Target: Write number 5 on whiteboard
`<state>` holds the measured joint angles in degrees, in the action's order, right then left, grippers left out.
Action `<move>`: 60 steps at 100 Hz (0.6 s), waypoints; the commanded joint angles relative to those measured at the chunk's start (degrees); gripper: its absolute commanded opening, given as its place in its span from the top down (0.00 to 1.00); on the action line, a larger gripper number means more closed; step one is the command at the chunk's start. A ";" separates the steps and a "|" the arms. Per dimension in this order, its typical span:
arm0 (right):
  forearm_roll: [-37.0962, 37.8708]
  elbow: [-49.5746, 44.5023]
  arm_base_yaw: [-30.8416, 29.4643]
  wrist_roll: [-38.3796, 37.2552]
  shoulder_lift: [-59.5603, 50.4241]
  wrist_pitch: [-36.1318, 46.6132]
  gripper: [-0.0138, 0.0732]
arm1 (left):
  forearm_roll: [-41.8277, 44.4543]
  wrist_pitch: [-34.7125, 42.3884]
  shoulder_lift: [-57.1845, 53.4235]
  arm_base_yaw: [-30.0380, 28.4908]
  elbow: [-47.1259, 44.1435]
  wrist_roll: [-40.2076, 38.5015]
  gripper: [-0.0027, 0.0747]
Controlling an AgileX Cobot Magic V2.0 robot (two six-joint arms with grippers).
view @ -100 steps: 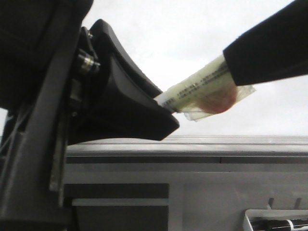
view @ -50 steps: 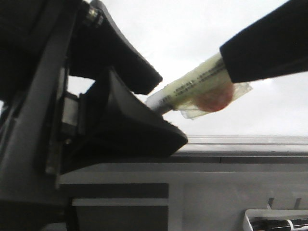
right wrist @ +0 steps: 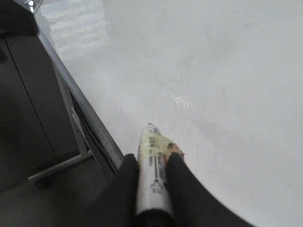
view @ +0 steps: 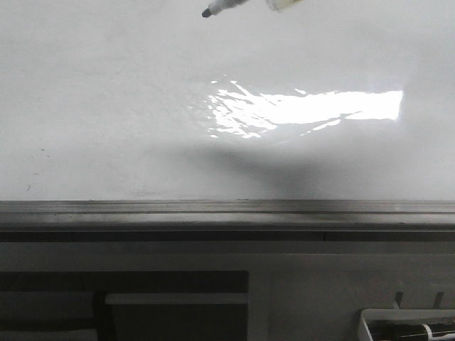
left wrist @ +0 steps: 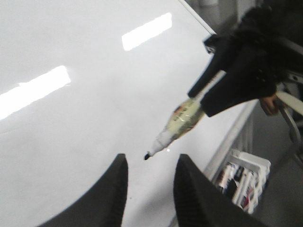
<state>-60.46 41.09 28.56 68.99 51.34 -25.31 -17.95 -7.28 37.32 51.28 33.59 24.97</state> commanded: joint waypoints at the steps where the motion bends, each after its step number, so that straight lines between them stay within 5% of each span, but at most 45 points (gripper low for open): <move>1: 6.11 4.74 0.23 -9.17 1.15 0.53 0.89 | -3.58 2.29 -4.88 -4.57 -0.15 -0.98 0.83; 23: 33.68 18.09 0.23 -35.14 3.45 -10.52 0.89 | -4.07 -4.41 -12.99 -15.73 -3.87 -4.04 0.89; 60: 39.52 16.62 0.23 -40.36 3.57 -6.97 0.89 | -4.07 -14.53 -13.84 -30.49 -3.93 -9.66 0.89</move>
<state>-21.09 58.65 28.56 29.09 55.28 -38.56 -20.90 -24.16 23.33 22.84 28.09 16.38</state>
